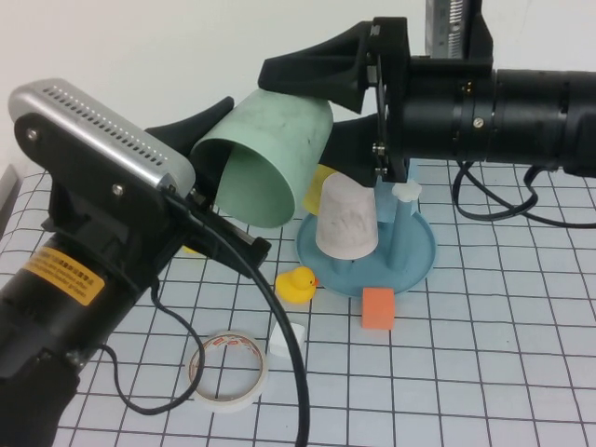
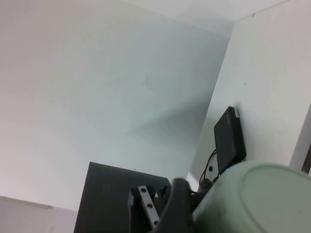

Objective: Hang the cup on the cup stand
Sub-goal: Adjust the cup with two arms

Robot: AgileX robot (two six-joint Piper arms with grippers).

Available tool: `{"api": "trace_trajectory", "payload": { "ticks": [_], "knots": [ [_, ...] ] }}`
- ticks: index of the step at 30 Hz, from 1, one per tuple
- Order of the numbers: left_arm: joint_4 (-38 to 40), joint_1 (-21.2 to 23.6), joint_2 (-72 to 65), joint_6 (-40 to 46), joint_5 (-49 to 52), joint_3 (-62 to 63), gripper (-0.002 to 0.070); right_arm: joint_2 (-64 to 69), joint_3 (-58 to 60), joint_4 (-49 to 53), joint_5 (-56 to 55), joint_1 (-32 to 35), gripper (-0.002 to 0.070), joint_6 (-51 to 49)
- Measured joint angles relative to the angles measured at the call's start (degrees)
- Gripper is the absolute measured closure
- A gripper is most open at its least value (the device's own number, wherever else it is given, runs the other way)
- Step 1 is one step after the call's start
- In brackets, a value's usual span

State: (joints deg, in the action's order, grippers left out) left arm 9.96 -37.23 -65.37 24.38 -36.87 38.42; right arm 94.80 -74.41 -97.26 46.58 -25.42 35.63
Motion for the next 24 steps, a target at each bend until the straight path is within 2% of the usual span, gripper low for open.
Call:
{"api": "trace_trajectory", "payload": {
  "ticks": [14, 19, 22, 24],
  "knots": [
    [0.1, 0.0, -2.4, -2.7, -3.5, 0.0, 0.0664, 0.0, -0.1, -0.5, -4.8, -2.4, 0.0057, -0.1],
    [0.2, 0.0, -2.5, -2.7, -3.5, 0.0, 0.0662, 0.0, -0.1, -0.5, -4.8, -2.5, 0.0079, -0.1],
    [0.2, 0.0, -2.7, -2.7, -3.6, 0.0, 0.0635, 0.0, -0.1, -0.5, -4.4, -2.5, 0.0080, 0.2],
    [0.2, 0.0, -2.8, -2.7, -3.6, 0.0, 0.0585, 0.0, -0.1, -0.3, -3.6, -3.0, 0.0081, 0.9]
  ]
}}
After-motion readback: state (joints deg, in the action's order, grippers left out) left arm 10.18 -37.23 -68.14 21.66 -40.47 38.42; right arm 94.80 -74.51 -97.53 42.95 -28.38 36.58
